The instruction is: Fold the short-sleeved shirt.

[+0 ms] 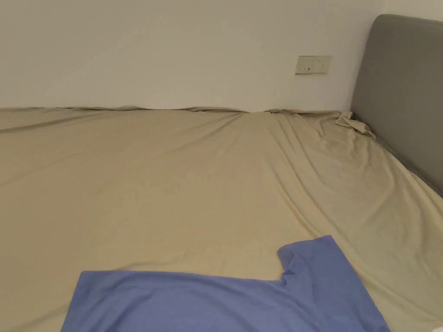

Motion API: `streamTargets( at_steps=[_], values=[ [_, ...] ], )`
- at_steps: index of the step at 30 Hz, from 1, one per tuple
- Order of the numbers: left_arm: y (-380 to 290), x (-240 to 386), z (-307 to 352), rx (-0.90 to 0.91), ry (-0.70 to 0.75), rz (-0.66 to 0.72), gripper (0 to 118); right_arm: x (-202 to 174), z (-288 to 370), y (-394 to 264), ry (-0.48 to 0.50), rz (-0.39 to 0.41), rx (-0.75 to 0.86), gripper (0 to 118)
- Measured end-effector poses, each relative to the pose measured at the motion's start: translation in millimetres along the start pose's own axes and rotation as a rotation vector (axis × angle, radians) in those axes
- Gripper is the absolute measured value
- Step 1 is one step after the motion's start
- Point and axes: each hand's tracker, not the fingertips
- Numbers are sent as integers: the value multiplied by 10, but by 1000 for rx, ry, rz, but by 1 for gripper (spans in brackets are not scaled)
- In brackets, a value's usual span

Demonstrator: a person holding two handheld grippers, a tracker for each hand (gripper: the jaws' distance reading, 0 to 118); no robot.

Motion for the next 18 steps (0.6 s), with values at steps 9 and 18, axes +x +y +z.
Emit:
streamTargets(
  at_steps=[9, 18],
  values=[
    [-310, 583, 29, -145, -130, 59, 0, -523, 544, 519, 240, -338, 290, 2],
    [435, 675, -1155, -68, 97, -111, 96, -597, 218, 353, 386, -319, 214, 2]
  ],
)
